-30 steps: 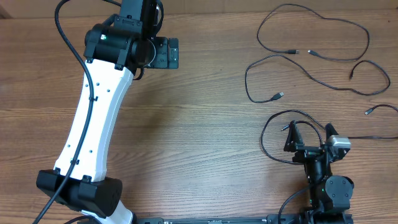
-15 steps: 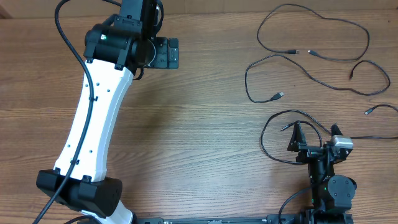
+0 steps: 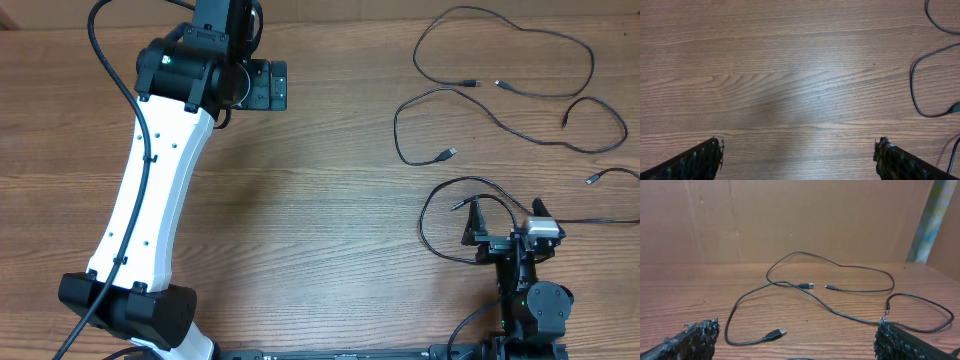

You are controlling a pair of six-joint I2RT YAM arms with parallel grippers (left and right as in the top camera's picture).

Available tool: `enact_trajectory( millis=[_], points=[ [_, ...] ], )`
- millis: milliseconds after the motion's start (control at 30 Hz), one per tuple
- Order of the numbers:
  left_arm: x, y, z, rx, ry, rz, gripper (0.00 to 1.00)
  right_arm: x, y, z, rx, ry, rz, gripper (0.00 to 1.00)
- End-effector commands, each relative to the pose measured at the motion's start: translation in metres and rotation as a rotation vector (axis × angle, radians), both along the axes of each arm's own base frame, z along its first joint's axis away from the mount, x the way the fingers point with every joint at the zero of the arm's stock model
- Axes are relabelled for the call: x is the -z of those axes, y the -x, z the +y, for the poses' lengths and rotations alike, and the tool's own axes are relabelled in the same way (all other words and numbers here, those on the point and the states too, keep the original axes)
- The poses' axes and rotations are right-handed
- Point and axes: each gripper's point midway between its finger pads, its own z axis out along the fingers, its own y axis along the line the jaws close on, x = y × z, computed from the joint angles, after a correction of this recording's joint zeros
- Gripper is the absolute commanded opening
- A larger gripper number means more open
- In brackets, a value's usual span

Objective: Untangle cables

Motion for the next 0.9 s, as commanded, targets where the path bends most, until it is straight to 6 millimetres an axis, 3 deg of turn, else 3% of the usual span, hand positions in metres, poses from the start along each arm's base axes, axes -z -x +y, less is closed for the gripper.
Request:
enact_trajectory(
  millis=[0, 867],
  points=[
    [-0.0011, -0.004, 0.0019, 0.001, -0.01, -0.01, 0.99, 0.0019, 0.0, 0.0002, -0.002, 0.017, -0.003, 1.0],
    [-0.0011, -0.004, 0.0019, 0.001, -0.011, -0.009, 1.0, 0.0019, -0.0002, 0.0052, -0.022, 0.009, -0.003, 1.0]
  ],
)
